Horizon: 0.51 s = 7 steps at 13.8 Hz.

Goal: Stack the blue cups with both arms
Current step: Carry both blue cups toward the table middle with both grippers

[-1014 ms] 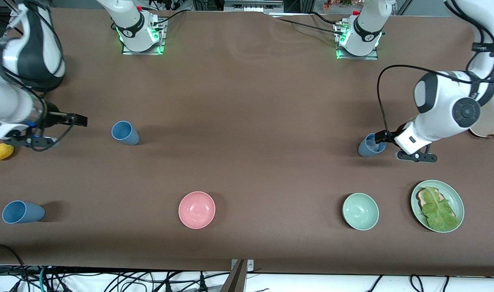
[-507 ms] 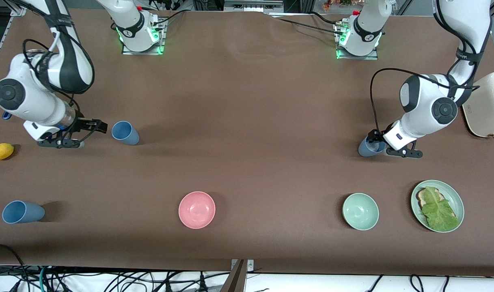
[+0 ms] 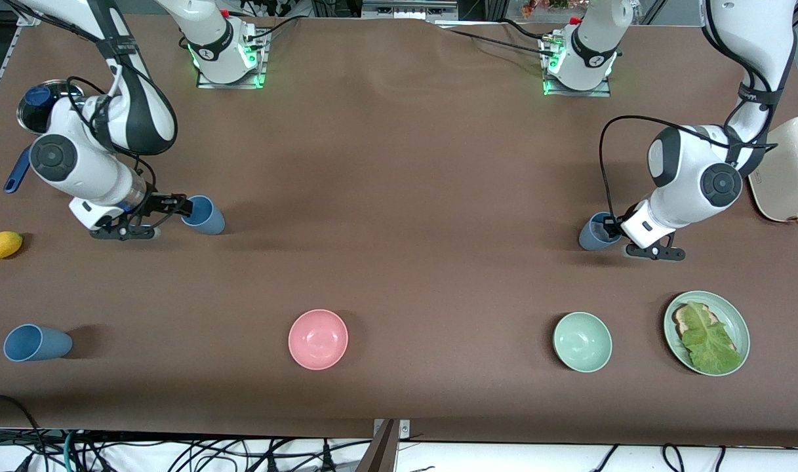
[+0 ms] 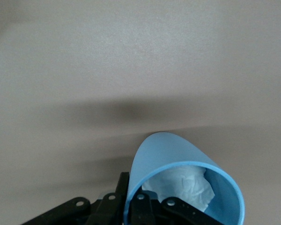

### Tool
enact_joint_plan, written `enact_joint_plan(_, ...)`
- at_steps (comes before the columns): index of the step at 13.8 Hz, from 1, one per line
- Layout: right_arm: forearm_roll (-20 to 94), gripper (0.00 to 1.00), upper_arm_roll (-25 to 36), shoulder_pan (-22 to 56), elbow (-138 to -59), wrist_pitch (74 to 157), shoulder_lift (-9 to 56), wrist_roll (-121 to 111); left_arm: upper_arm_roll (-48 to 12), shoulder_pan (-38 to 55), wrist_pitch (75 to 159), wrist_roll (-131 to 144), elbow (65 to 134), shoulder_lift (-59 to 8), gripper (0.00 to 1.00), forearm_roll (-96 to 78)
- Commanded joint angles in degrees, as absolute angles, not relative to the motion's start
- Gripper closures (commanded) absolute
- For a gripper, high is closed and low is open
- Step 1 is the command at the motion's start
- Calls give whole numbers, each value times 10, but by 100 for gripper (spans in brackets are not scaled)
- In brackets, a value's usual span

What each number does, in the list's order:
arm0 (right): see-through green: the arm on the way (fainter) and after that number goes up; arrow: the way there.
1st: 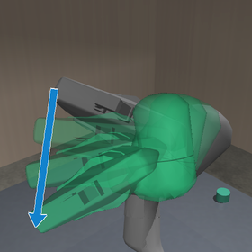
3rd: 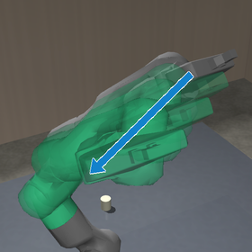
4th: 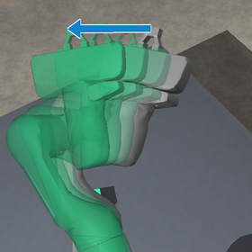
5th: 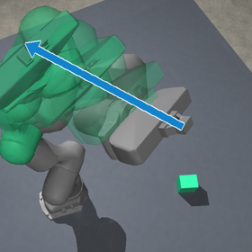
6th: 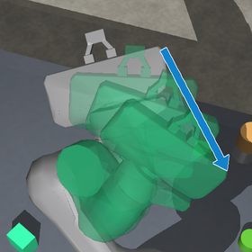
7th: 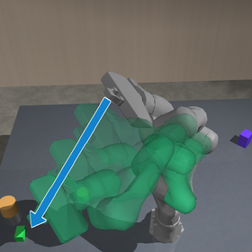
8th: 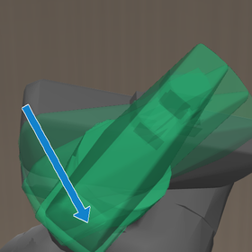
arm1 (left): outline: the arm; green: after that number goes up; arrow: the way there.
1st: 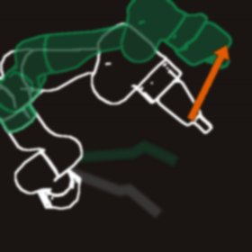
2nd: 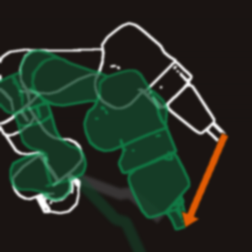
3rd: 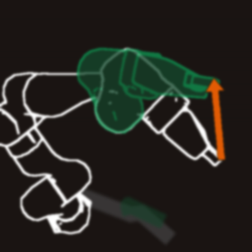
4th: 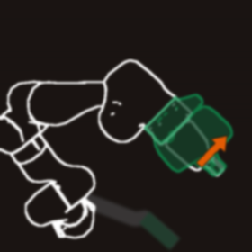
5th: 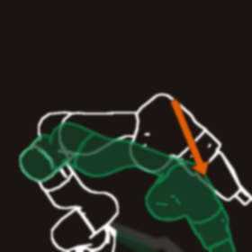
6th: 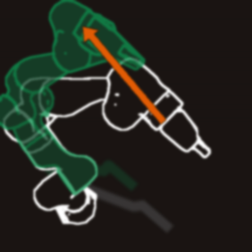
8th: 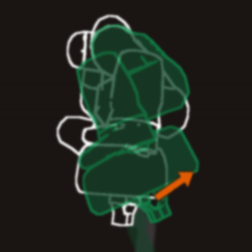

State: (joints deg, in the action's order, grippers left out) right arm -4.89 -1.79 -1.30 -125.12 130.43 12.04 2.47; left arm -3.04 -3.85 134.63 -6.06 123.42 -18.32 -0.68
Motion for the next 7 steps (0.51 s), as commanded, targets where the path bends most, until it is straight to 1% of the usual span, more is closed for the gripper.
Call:
enact_joint_plan(1, -54, 0, -23, -15, -1255, 1311, 131, 11, -48, -31, 1256, -66, 1168, -185, 100, -18)
enact_joint_plan(5, -54, 0, -23, -16, -1254, 1309, 145, -21, -134, -25, 1242, 4, 1115, -190, 100, -43)
enact_joint_plan(6, -53, 2, -23, -16, -1254, 1309, 146, -21, -154, -11, 1243, 48, 1099, -199, 100, -43)
enact_joint_plan(7, -52, 23, -23, -16, -1254, 1308, 148, -20, -159, 11, 1243, 95, 1075, -221, 100, -43)
